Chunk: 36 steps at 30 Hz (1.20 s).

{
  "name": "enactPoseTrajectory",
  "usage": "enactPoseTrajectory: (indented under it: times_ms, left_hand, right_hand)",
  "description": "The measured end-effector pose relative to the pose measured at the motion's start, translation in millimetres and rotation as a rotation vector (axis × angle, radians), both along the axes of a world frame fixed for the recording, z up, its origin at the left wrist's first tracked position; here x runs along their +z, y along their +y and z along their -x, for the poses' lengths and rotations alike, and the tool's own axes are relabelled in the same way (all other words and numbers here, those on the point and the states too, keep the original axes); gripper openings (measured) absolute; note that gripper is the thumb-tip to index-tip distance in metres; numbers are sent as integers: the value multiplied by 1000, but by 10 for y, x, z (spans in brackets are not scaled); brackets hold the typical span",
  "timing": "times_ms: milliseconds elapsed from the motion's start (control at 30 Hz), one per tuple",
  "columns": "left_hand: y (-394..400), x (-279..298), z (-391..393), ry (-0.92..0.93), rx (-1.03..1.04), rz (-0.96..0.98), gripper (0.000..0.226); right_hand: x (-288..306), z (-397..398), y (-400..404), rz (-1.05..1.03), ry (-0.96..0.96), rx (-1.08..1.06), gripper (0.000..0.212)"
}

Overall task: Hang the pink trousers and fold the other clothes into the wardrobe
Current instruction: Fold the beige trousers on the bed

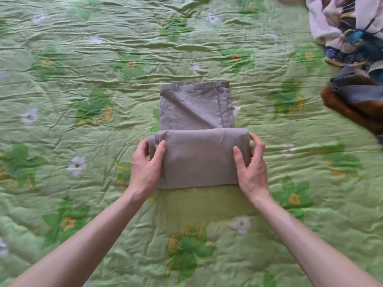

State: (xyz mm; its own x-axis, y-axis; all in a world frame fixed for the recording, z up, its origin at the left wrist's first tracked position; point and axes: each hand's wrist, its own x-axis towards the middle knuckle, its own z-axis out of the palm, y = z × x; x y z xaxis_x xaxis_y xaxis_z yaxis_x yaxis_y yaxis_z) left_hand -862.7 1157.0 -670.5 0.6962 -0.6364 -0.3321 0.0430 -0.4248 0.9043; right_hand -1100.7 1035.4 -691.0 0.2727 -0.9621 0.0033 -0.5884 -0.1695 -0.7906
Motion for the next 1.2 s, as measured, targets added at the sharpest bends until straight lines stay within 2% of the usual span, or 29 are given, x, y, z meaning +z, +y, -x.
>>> enactPoseTrajectory:
  times_ms: [133,233,300,333,400,467,567,700,833,967,1067,1200]
  left_hand:
    - [-52,-180,-43,-198,-69,-92,59]
    - [43,-153,15,-590,-195,-67,54]
    - [107,-79,42,-818,-381,44,50]
    - [142,-72,48,-894,-517,88,51]
    - [208,-142,31,-1006,-791,51,66]
    - [250,-231,27,-1066,-972,-103,92]
    - [216,-313,61,-1077,-1061,-281,114]
    - [137,-331,160,-1091,-1008,-343,103]
    - [103,-230,171,-1007,-972,-288,81]
    - [28,122,111,-812,-848,-77,51]
    - [28,400,-41,-723,-768,-60,47]
    - [174,548,-167,-413,-595,-69,51]
  right_hand:
    - [-222,-42,-62,88,68,31,59]
    - [-258,-24,-72,317,153,102,50]
    - [-267,19,-76,484,248,262,47]
    - [-278,53,-79,500,273,356,49]
    - [-302,130,-78,440,318,505,69]
    - [-325,183,-99,388,366,582,97]
    - [-335,176,-181,369,387,652,121]
    - [-307,179,-267,330,406,716,122]
    - [-161,209,-281,334,491,729,112]
    - [205,190,-304,350,517,683,84]
    - [534,232,-326,265,430,654,69]
    - [833,364,-277,-18,279,446,61]
